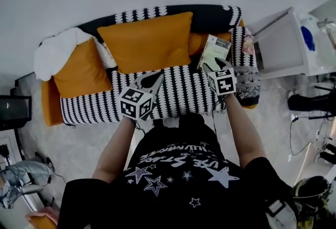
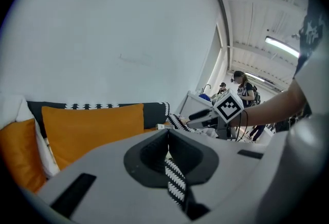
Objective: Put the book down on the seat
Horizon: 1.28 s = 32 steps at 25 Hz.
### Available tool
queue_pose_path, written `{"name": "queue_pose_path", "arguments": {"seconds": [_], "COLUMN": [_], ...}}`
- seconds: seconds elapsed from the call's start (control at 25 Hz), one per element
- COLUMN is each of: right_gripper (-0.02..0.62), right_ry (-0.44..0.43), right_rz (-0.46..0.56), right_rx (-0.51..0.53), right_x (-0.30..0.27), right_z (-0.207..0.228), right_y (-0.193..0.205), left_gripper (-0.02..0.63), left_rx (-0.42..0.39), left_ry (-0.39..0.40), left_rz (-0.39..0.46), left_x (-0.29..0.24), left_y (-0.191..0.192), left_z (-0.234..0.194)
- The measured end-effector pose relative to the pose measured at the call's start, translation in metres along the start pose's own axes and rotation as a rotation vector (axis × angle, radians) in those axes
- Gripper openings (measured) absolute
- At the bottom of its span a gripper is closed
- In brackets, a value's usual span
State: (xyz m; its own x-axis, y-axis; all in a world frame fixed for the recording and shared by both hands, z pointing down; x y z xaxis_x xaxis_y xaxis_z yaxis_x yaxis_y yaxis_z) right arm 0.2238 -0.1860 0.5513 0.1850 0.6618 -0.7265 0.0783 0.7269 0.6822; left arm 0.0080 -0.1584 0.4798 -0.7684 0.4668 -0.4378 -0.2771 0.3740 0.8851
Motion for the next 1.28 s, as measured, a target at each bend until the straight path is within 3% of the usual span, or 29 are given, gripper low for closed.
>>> {"name": "queue_pose_path", "arguments": {"seconds": [0.24, 0.48, 0.68, 1.0, 1.28], "right_gripper": [0.174, 0.112, 0.067, 0.048, 0.040], "right_ry": [-0.027, -0.034, -0.042, -0.024, -0.040], "right_rz": [0.125, 0.196, 0.191, 0.234, 0.264], "right_rx": [-0.147, -0.184, -0.168, -0.213, -0.257], "right_x": [0.048, 0.089, 0.113, 0.146, 0.200], "right_z": [-0.055, -0.102, -0.127, -0.121, -0.110], "right_y": [0.004, 0.013, 0.034, 0.057, 0.103], "left_gripper": [0.009, 0.009, 0.009, 0.009, 0.009], "left_rx": [-0.039, -0.074, -0.091, -0.130, -0.160], "left_ry": [0.054, 0.126, 0.166, 0.184, 0.200], "left_rz": [0.045, 0.072, 0.080, 0.108, 0.080], "left_x": [0.047, 0.079, 0.090, 0.093, 0.090], "left_y": [0.004, 0.007, 0.012, -0.004, 0.005], "left_z": [0.010, 0.021, 0.036, 0.063, 0.124]}}
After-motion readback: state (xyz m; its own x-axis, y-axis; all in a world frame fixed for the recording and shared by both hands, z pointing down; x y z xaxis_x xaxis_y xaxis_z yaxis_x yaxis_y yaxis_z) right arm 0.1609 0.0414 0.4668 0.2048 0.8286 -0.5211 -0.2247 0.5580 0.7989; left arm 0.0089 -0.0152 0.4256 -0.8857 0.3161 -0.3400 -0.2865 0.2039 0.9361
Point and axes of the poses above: the fingertips, and each gripper's own axes: x backward along the fingers, z to its right, y out of its underside, the point moved 1 cm from there along x, backward along the fingers, and after that the axes turned 10 degrees about -x, right-handed, at the moved point
